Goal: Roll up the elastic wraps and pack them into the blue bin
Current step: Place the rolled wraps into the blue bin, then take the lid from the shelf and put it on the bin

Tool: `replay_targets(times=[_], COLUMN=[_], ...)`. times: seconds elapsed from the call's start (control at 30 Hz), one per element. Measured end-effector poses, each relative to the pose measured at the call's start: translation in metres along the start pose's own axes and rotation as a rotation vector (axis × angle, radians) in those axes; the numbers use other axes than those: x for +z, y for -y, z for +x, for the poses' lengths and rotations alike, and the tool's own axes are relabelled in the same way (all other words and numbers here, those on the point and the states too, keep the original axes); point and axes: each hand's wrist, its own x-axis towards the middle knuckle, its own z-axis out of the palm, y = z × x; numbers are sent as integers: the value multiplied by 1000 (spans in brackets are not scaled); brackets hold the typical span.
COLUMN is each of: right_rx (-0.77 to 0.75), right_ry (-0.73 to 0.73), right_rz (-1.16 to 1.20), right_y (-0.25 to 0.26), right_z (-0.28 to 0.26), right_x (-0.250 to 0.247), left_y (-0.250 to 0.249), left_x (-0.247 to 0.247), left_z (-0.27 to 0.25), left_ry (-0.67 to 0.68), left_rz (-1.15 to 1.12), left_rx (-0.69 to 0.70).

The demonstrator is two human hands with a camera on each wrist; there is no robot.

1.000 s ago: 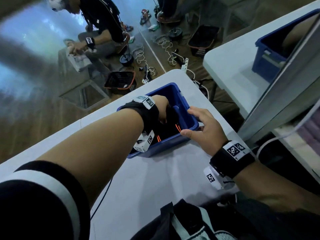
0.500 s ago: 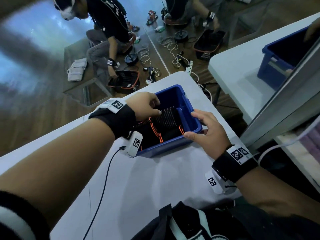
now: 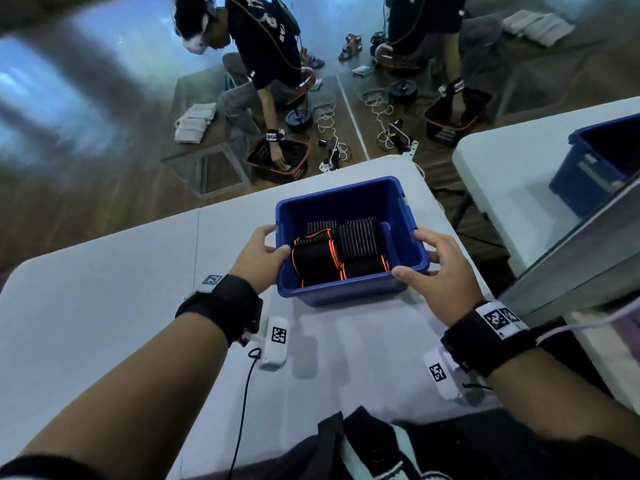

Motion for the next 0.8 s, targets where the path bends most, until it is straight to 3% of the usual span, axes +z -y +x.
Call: replay_targets(times=[0.4,0.8], right_rx=[66,117], right_ry=[14,-37], right_rz=[5,-94], right_y=[13,24], right_z=[-27,-91], right_x=[5,19], left_y=[25,44], left_x=[16,15], left_z=[-26,-38], left_ry=[-166,-74], left_rz=[-293,-396], left_rx=[40,71])
